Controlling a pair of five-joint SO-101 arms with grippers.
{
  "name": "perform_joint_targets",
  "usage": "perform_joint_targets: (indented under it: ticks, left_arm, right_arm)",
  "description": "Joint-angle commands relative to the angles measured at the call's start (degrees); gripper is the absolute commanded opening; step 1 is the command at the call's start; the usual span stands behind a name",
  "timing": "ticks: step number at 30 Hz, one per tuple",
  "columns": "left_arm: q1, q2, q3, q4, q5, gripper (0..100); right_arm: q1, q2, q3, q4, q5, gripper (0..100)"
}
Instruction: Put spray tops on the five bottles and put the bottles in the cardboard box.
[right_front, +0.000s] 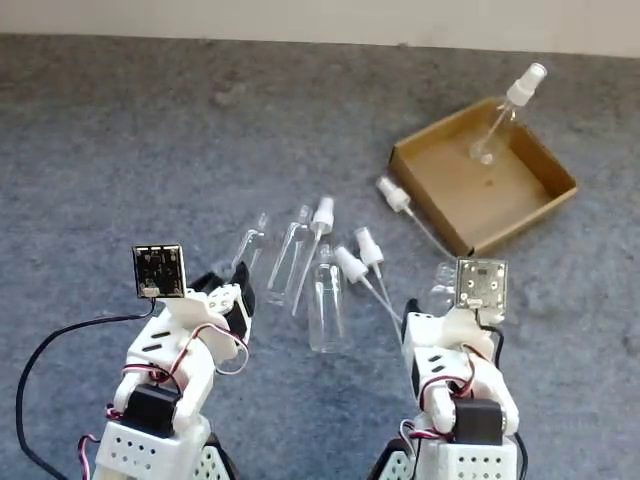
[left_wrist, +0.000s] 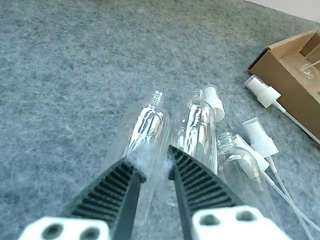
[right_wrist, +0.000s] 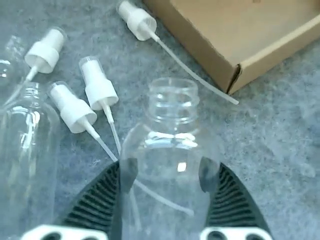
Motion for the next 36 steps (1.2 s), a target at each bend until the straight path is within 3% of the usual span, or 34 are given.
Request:
perform_joint_targets:
  ticks: [1,9,15,21,28,36]
  left_arm:
    - [-0.84,-0.22,1.19,-0.09,0.18,4]
    - [-0.48,-0.22,1.1,0.09,0.09,4]
    - [-0.22,-0.22,-0.04,0.44,-6.51,4]
    - [-0.22,-0.13,-13.23,15.91,-9.23,4]
    - [-0.4,0.66,-19.21,18.29,-15.91,4]
    - [-0.22,24.48,-32.57,17.93,-17.05,4]
  right_arm:
    - [0.57,-0.4,0.31,-3.12,-0.53,9.4]
    - [0.66,-0.4,0.57,-3.21,-0.53,9.3]
    - [0.66,-0.4,0.57,-2.95,-0.53,9.2]
    - [4.88,-0.4,0.66,-2.95,-0.53,9.2]
    - [4.97,-0.4,3.03,-3.3,-0.53,9.3]
    - [4.97,-0.4,3.3,-3.3,-0.53,9.3]
